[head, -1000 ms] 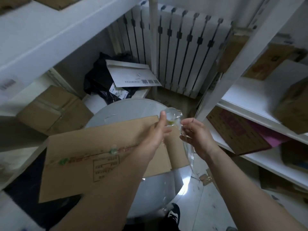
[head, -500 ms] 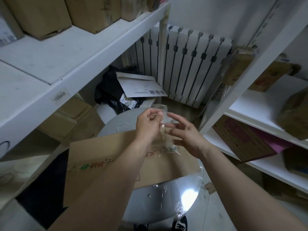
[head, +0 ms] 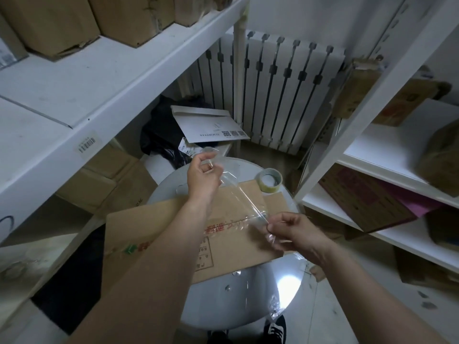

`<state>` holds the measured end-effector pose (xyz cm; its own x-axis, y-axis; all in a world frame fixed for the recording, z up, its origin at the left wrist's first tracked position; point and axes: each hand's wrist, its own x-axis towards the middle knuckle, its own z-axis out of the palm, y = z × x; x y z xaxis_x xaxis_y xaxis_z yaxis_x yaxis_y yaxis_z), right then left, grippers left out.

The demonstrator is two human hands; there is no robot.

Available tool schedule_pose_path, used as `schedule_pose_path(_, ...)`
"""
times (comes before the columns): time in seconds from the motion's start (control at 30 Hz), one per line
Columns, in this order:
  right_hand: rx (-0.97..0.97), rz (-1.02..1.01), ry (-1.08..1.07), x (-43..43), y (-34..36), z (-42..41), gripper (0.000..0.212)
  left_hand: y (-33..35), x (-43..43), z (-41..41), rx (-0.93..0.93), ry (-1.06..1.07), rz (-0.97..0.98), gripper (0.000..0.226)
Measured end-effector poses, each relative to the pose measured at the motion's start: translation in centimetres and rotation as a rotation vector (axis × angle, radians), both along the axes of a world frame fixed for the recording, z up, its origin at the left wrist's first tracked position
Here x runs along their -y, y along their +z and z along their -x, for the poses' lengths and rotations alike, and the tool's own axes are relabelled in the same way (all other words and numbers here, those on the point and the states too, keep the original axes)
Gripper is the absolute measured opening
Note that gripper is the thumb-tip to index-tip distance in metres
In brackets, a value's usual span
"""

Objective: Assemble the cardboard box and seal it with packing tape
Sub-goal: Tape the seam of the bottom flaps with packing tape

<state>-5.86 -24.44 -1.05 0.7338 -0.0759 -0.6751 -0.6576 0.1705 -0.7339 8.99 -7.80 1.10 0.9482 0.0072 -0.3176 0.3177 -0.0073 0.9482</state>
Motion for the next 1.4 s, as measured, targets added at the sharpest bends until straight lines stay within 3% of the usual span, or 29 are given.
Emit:
schedule_pose_path(0.2,-0.047,-0.012,-0.217,0.0,-1.9,2.5,0.011,-1.9,2.6,-0.2,-0.001,-0.164,-0.164,0.046)
schedule_pose_path(0.47,-0.091,0.021,-0.430,0.4,-4.1,4.3,0.022,-4.6,5.0,-1.6,-0.024,-0.226,-0.338,0.008)
schedule_pose_path(0.63,-0.095,0.076,-0.512,-0.1,-5.4,4.6,0.005,-5.3,5.3,-2.1,-0.012,-0.267,-0.448,0.012)
schedule_pose_path(0.77,-0.113,-0.017,-0.576,-0.5,-6.0,5.2,0.009,-5.8,5.4,-2.8,-0.018,-0.337,-0.548,0.012)
schedule_pose_path(0.87,-0.121,0.022,-0.617,-1.2,-6.9,5.9,0.015,-6.3,6.1,-2.9,-0.117,-0.319,-0.486,0.009)
schedule_pose_path(1.03,-0.105,0.053,-0.684,-2.2,-7.2,6.4,0.016,-6.4,7.5,-2.0,-0.365,-0.144,-0.170,0.021)
schedule_pose_path(1.2,-0.136,0.041,-0.702,-2.3,-7.4,6.8,0.007,-7.5,8.0,-2.4,-0.192,-0.241,-0.398,0.011)
schedule_pose_path(1.4,-0.144,0.034,-0.738,-3.1,-8.2,7.0,0.015,-8.5,7.8,-2.8,-0.044,-0.378,-0.705,0.019)
